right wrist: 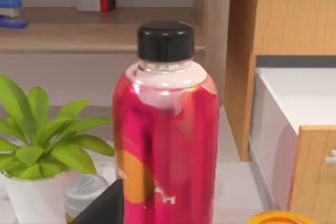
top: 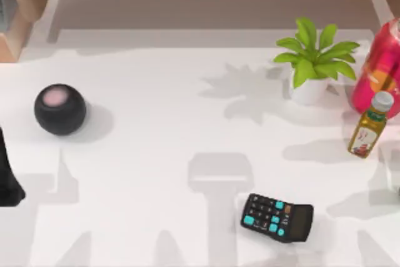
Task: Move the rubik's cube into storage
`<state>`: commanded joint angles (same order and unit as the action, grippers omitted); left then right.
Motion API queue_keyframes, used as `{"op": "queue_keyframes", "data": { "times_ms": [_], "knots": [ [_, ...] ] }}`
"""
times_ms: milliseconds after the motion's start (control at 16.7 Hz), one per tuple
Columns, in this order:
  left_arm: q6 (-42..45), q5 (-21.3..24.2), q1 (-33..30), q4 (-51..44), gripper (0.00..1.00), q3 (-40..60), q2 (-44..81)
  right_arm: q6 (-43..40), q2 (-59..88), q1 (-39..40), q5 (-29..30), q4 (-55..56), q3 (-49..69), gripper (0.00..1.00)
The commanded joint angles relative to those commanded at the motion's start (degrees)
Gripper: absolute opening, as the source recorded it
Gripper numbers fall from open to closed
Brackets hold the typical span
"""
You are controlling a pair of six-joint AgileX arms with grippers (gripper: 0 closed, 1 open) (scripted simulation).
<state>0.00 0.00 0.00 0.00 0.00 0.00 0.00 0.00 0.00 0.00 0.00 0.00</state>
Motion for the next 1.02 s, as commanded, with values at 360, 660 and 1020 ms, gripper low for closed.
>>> {"op": "queue_keyframes", "data": {
  "times_ms": [360,660,1020],
  "knots": [
    [0.0,0.0,0.0,0.0,1.0,0.0,0.0,-0.1,6.0,1.2,1.7,0.1,5.8,1.0],
    [0.0,0.0,0.0,0.0,1.0,0.0,0.0,0.2,26.5,5.2,5.9,1.3,23.9,1.0],
    [0.0,0.0,0.0,0.0,1.0,0.0,0.0,0.4,58.1,11.0,12.4,3.9,51.5,1.0]
  ]
}}
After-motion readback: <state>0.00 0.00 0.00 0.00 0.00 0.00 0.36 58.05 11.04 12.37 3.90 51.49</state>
